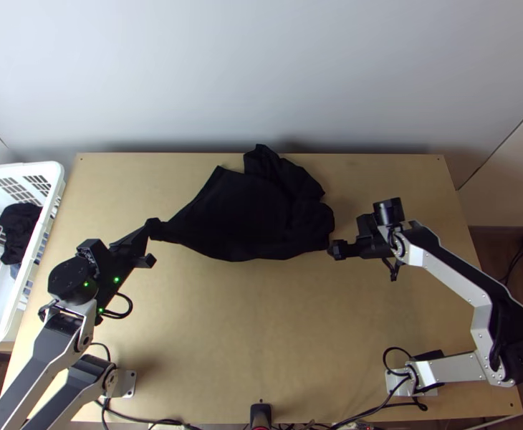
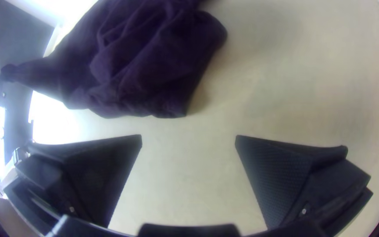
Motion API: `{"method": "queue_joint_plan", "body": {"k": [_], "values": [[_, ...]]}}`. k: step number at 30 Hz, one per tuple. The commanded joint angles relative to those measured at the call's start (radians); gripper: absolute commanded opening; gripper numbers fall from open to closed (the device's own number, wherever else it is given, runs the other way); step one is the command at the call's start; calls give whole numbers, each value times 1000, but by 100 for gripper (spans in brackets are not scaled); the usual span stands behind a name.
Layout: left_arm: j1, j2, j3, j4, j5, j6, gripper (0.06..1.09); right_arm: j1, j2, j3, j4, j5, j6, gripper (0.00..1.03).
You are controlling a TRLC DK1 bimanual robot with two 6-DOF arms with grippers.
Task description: Fold the t-shirt
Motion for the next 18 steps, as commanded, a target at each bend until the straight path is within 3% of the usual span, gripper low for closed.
{"method": "queue_joint_plan", "body": {"k": [1, 18], "values": [[3, -4, 0, 2, -5, 0, 10, 13, 67, -3, 60, -21, 53, 99], [23, -21, -7, 7, -5, 12, 10, 112, 234, 166, 135, -21, 164, 99]]}}
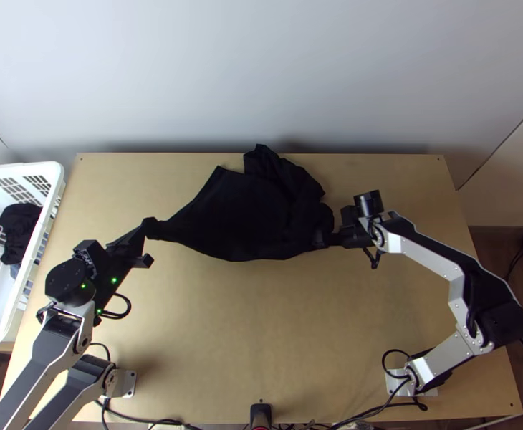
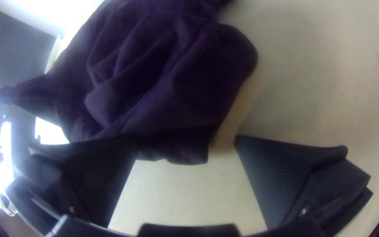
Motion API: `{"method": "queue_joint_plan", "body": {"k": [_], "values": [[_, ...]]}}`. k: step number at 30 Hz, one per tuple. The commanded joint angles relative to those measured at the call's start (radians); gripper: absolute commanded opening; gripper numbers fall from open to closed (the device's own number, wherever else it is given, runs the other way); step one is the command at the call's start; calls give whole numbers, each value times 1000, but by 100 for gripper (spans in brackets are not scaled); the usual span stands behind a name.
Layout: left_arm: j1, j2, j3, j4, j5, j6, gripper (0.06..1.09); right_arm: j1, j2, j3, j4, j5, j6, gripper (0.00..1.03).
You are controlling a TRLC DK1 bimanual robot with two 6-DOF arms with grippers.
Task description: Fold the t-shirt
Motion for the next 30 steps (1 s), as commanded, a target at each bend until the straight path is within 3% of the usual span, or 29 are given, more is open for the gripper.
{"method": "queue_joint_plan", "body": {"k": [1, 16, 18, 19, 21, 22, 30], "values": [[7, -4, 0, 3, 1, 10, 10, 52, 42, 71, 11, 0, 39, 99], [2, 1, -2, 12, 1, 10, 10, 84, 36, 134, -44, -22, 74, 96], [2, -2, -3, 7, 1, 10, 10, 84, 27, 126, -46, -22, 73, 82], [2, -2, -3, 6, 1, 10, 10, 85, 19, 120, -46, -20, 65, 68], [2, -6, -5, 1, 1, 10, 10, 92, 2, 108, -44, -20, 38, 20], [2, -9, -6, 1, 1, 10, 10, 90, -1, 106, -46, -20, 31, 3], [4, -10, -23, -2, -10, 8, 10, 52, -82, 79, -46, -16, 24, 4]]}}
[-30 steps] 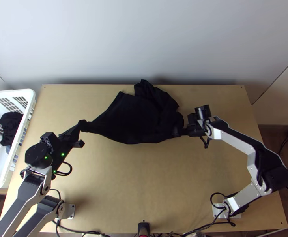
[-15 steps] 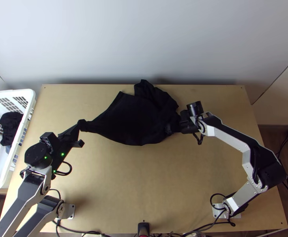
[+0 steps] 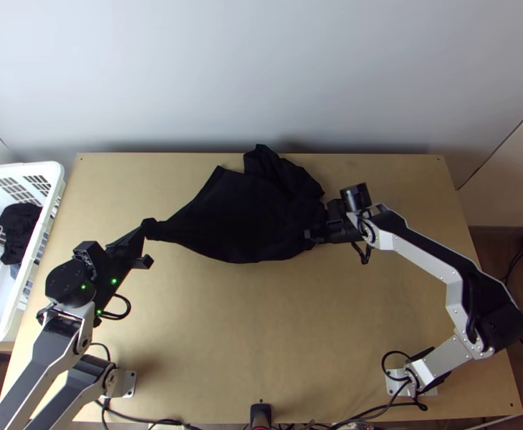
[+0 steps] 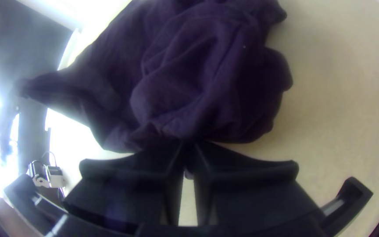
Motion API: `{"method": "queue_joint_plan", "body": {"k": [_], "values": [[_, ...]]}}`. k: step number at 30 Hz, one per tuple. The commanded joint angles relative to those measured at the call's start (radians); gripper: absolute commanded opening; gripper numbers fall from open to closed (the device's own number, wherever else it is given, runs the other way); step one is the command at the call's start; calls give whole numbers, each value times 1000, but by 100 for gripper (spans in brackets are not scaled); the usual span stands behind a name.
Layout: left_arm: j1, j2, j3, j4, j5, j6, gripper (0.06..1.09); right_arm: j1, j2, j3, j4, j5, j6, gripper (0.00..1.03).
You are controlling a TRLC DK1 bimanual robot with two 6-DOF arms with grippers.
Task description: Fold the t-shirt
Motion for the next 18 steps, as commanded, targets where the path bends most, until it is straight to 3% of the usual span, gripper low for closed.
{"method": "queue_joint_plan", "body": {"k": [1, 4, 6, 8, 11, 18], "values": [[3, -2, -17, 1, -8, 3, 10, -45, -82, -16, -5, 5, -10, 4], [11, -4, -37, 6, -8, 3, 10, -85, -161, -5, -60, 5, -19, 4], [20, -4, -55, 9, -8, 3, 17, -100, -223, 6, -111, 5, -25, 4], [22, 2, -72, 9, -8, 3, 35, -112, -277, 15, -156, 5, -28, 4], [17, 31, -89, 4, -7, 6, 72, -118, -343, 22, -203, 5, -27, 4], [-9, 77, -83, -5, -7, 46, 94, -137, -450, -27, -254, 5, -25, 4]]}}
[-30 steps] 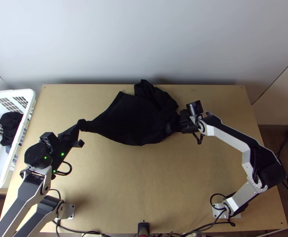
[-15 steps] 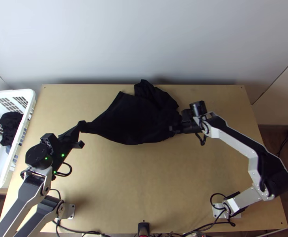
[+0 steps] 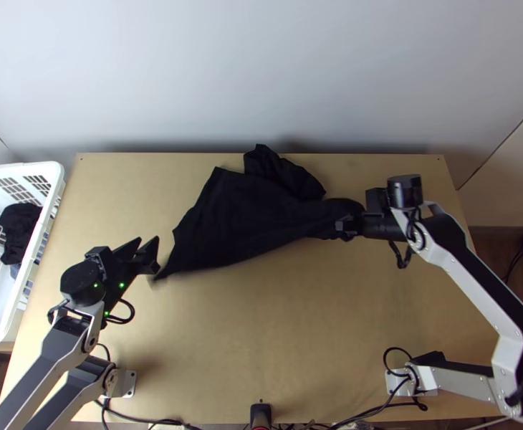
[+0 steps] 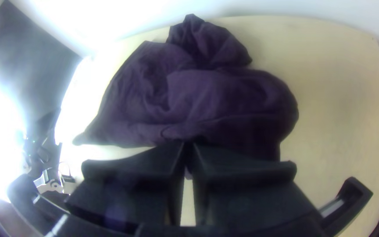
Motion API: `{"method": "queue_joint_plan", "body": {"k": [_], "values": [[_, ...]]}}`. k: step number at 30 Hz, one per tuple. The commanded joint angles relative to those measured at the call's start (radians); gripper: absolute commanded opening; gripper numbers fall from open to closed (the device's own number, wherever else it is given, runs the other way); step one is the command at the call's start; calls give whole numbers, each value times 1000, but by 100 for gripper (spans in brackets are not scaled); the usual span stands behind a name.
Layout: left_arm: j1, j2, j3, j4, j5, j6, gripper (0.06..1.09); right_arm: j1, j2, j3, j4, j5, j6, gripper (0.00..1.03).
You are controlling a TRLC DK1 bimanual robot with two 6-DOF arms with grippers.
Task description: Fold the t-shirt
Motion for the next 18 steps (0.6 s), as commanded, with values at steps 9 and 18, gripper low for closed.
{"method": "queue_joint_plan", "body": {"k": [9, 18], "values": [[-86, -163, -49, -221, 9, 85, 102, -47, -192, -114, -65, 5, -3, 4], [-259, -215, -67, -418, 115, 237, 102, -48, -172, -97, -65, 9, 17, 4]]}}
